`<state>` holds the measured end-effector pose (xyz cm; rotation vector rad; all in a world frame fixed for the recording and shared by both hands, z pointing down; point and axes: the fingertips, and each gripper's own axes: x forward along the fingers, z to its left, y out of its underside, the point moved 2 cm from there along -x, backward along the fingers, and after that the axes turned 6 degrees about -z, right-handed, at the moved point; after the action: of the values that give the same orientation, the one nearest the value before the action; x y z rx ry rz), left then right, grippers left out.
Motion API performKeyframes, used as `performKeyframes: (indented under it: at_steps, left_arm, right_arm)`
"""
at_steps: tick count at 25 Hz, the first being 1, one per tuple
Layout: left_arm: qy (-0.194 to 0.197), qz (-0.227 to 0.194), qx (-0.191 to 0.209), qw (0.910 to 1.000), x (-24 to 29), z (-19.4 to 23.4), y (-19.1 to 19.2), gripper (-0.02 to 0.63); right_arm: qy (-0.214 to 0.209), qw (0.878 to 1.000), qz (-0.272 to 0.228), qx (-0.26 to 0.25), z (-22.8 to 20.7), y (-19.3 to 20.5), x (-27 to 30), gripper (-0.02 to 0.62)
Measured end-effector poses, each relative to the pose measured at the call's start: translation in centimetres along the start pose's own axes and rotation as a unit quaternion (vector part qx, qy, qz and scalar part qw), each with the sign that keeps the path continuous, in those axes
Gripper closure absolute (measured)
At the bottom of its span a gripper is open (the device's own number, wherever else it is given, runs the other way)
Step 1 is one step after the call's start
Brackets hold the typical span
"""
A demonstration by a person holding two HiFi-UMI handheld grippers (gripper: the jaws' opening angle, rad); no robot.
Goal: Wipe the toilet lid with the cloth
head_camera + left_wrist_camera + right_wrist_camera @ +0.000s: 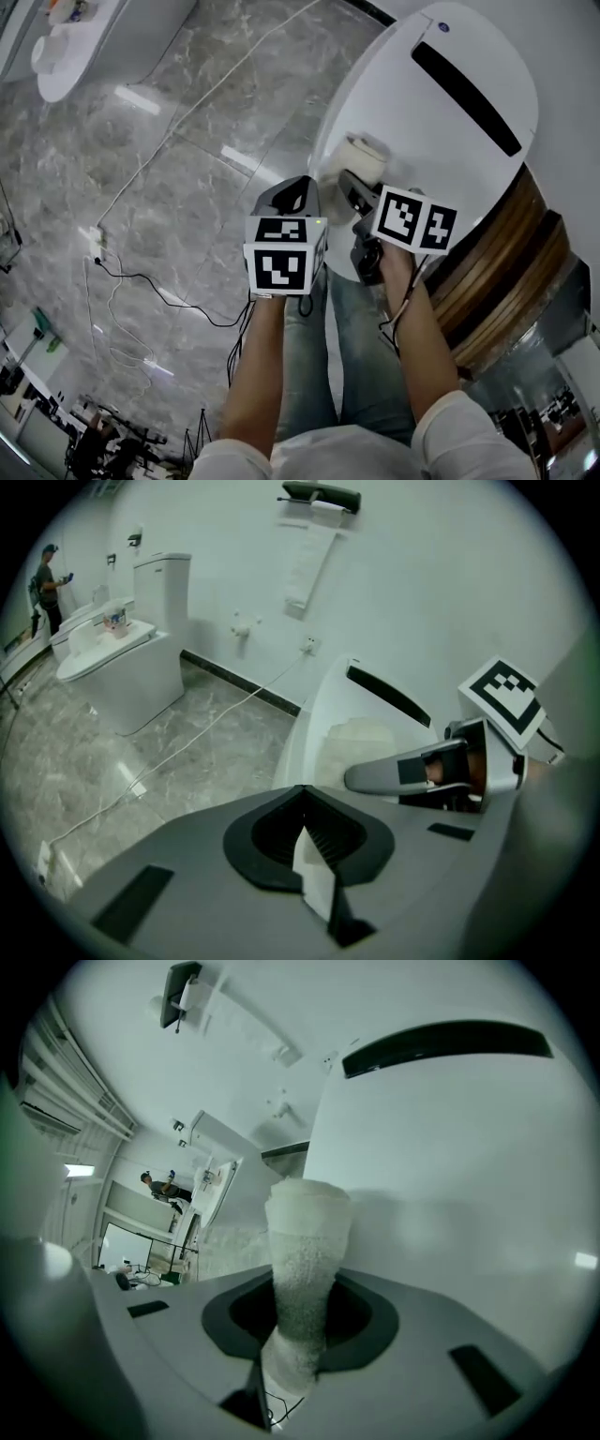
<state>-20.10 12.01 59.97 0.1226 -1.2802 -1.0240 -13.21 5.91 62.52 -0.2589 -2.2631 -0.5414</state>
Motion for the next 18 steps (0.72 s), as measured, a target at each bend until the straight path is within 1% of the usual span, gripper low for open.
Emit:
performKeyframes:
  at_steps: [2, 4, 7, 9, 12, 15, 18]
  left_arm:
    - [-0.01, 0.004, -0.02, 0.9997, -0.6, 1.4, 0.7, 0.594]
    - [-0.012, 0.01, -0.033, 0.9993, -0.9, 2.0, 1.6, 0.594]
    - [0.0, 0.022, -0.031, 0.9993, -0.5, 1.4, 2.9, 0.594]
    - [0.016, 0.028, -0.016, 0.9994, 0.1, 0.0, 3.4, 0.594]
    - [0.049, 0.042, 0.017, 0.9978, 1.0, -3.0, 4.1, 0.594]
    - [0.082, 0.063, 0.054, 0.9932, 1.6, -6.5, 4.9, 0.594]
    - [0.108, 0.084, 0.07, 0.9881, 2.5, -10.6, 5.8, 0.594]
  right_arm:
    - [-0.004, 1.0, 0.008, -0.008, 1.1, 0.0, 1.1, 0.508]
    - [-0.003, 1.0, 0.011, -0.011, 1.5, 0.2, 1.7, 0.508]
    - [0.003, 1.0, 0.009, -0.01, 0.7, 0.8, 1.7, 0.508]
    - [0.004, 1.0, 0.006, -0.004, -0.3, 1.4, 1.0, 0.508]
    - [0.013, 1.0, -0.008, 0.011, -2.5, 2.6, -1.1, 0.508]
    - [0.029, 0.998, -0.026, 0.044, -5.4, 3.4, -4.0, 0.508]
    - [0.045, 0.996, -0.041, 0.07, -8.7, 3.4, -7.3, 0.508]
